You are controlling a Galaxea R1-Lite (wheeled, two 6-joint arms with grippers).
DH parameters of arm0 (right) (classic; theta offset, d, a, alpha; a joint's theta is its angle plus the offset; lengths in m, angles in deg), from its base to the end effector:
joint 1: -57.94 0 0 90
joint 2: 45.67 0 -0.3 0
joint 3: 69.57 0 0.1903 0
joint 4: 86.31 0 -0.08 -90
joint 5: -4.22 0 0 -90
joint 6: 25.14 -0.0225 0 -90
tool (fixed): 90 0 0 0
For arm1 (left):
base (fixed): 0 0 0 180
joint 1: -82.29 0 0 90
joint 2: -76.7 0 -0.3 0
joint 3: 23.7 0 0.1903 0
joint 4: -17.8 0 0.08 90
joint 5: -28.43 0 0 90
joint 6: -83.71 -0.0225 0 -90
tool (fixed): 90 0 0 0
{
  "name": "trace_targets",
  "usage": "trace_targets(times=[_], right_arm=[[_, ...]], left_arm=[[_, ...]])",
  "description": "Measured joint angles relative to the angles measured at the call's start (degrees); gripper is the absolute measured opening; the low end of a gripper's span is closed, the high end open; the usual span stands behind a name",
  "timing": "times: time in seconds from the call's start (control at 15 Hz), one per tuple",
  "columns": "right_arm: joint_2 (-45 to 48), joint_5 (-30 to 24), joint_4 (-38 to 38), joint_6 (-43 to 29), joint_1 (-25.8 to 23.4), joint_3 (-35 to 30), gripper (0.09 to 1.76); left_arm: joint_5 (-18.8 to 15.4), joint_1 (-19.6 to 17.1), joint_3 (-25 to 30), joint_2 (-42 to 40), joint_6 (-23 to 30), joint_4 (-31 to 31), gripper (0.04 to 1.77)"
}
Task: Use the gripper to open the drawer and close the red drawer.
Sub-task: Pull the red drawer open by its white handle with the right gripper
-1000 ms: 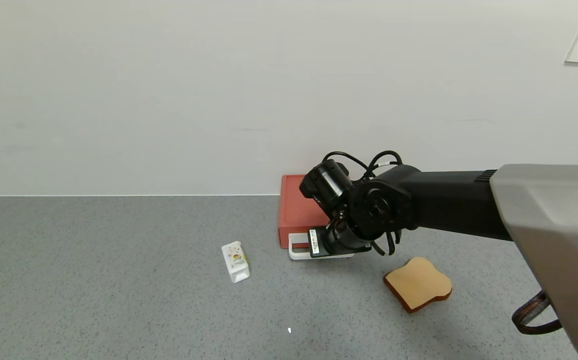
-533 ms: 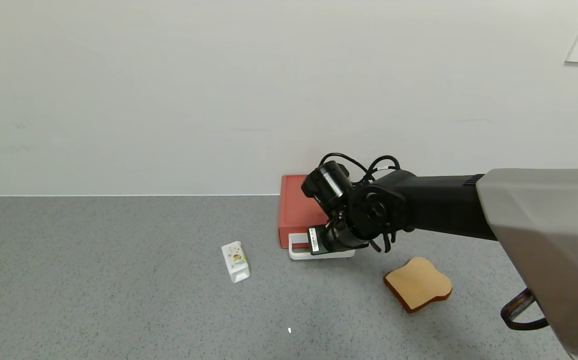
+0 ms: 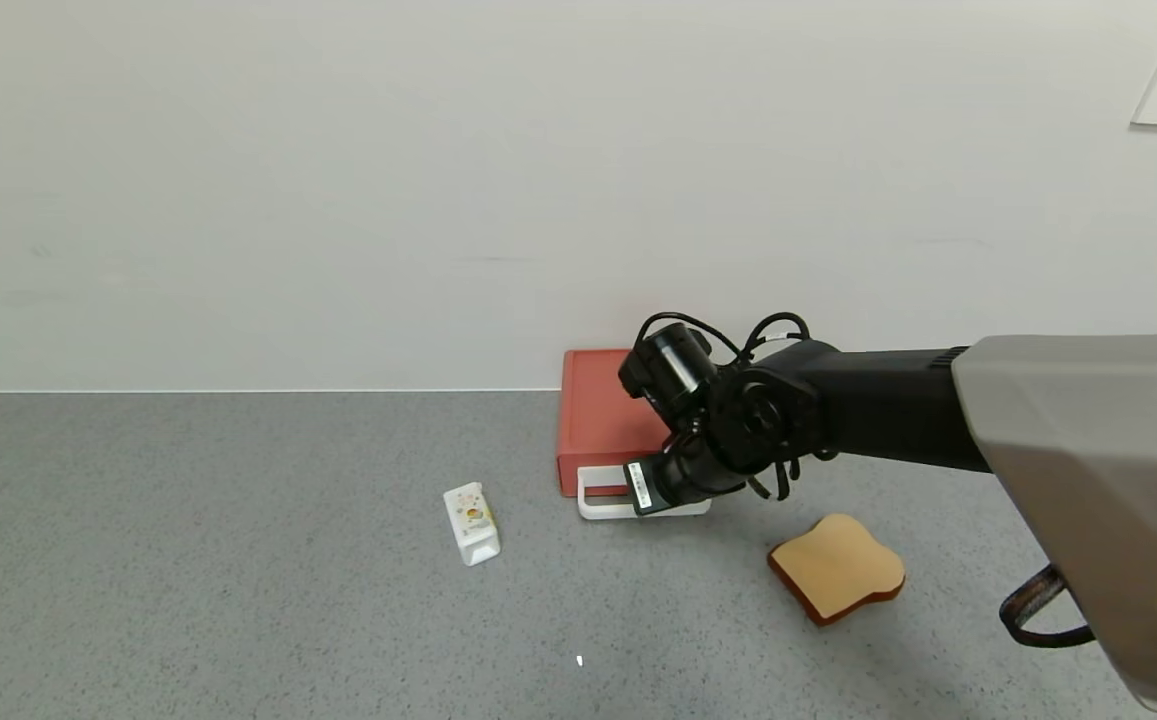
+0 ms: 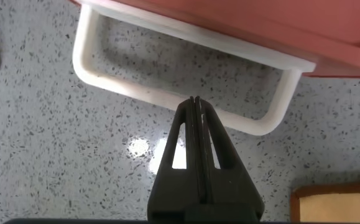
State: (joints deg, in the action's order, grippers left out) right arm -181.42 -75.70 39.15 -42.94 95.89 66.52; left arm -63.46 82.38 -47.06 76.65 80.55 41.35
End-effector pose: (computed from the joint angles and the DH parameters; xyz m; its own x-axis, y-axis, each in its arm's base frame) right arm 0.3691 0.2828 0.1276 0.5618 0.2162 -0.7985 -0.3041 0.9516 0.0437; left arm -0.0229 -0.0007 0.0751 0.9994 -0.0346 -0.0024 0.0346 0.9979 0.0550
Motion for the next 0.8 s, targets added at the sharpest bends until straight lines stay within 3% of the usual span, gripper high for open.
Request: trace_targets(times=[0.8], right_arm=[[-0.77, -0.91, 2.1, -0.09, -3.33, 0.21, 0.11]], left_arm=[[-0.01, 0.0, 0.0, 0.0, 0.0, 0.0, 1.72]])
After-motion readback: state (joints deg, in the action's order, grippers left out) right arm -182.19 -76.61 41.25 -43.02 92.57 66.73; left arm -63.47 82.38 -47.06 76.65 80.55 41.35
